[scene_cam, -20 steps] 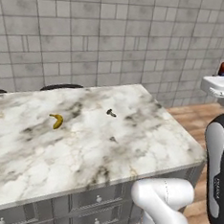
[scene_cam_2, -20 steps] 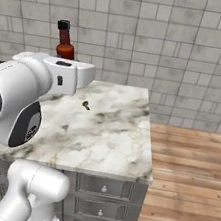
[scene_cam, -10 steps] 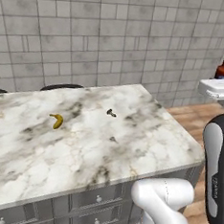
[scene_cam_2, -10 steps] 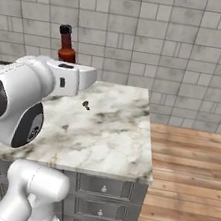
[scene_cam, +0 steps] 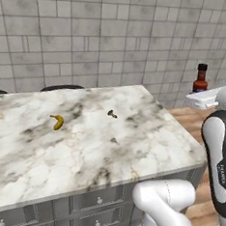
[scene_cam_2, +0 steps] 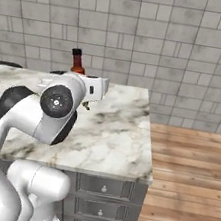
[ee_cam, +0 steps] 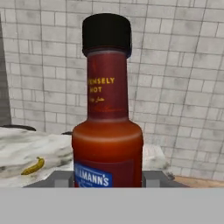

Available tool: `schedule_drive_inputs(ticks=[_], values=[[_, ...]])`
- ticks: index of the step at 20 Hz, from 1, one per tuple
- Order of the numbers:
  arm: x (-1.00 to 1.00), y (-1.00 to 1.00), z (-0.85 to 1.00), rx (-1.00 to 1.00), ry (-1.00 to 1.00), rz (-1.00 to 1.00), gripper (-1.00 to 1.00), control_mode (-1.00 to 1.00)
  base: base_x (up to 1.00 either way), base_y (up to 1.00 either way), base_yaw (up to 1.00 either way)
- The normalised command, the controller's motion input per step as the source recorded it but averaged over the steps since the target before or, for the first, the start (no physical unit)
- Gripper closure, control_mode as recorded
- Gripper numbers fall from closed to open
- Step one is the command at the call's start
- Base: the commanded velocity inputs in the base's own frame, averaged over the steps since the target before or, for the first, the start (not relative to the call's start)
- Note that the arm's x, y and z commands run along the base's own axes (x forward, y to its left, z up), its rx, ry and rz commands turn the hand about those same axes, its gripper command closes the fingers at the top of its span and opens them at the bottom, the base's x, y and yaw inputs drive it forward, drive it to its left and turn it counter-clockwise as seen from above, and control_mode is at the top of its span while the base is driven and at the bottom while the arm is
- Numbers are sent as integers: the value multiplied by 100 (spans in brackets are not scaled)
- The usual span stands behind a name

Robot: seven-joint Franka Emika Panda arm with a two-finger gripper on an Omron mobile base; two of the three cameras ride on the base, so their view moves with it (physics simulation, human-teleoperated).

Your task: Move the mustard and condiment bottle from the cabinet to the dining counter.

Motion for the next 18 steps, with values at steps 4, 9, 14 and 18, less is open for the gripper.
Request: schedule_drive_inputs(ticks=[4, 9, 14, 18], values=[[67, -30, -81, -5, 17, 50, 100, -100, 0, 0, 0], [78, -13, -89, -1, 16, 46, 100, -100, 0, 0, 0], [77, 0, -69, 0, 24, 29, 100, -100, 0, 0, 0], [63, -3, -63, 0, 16, 18, 100, -100, 0, 0, 0]])
